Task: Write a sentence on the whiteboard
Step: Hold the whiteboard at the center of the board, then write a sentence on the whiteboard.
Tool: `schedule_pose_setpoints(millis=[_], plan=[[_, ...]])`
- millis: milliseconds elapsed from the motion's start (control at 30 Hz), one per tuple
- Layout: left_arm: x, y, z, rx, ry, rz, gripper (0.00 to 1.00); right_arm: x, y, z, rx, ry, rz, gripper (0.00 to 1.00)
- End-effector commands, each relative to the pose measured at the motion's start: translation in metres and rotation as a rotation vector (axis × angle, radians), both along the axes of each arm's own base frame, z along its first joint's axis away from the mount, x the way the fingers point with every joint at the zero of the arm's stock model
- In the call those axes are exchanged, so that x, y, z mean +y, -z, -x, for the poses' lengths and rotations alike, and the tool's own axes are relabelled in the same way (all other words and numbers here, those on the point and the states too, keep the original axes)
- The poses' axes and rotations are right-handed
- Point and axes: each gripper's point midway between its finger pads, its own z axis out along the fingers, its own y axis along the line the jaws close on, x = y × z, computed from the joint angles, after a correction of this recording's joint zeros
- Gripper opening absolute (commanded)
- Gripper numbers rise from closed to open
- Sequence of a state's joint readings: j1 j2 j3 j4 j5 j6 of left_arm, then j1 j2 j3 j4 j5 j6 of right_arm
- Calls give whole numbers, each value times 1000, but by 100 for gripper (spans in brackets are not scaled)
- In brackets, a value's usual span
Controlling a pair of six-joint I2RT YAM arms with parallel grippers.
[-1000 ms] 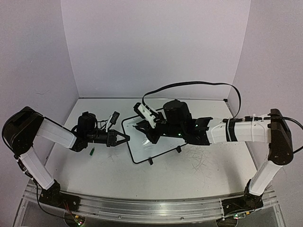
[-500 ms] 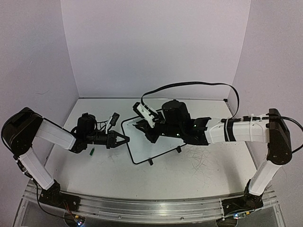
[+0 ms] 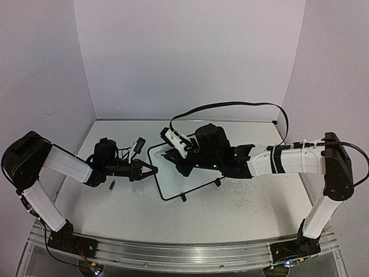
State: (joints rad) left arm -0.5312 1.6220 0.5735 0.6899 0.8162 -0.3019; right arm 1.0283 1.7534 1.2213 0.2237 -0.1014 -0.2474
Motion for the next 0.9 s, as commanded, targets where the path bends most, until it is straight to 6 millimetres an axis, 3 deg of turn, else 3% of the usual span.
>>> schedule_pose_setpoints(millis=[0,867], plan=[[1,-9,-2,-79,-13,-1,0,6,-17,-7,-38,29,-42,0],[2,-7,-1,-74,-13,-5,0,9,-18,-15,-51,57,-57,0]])
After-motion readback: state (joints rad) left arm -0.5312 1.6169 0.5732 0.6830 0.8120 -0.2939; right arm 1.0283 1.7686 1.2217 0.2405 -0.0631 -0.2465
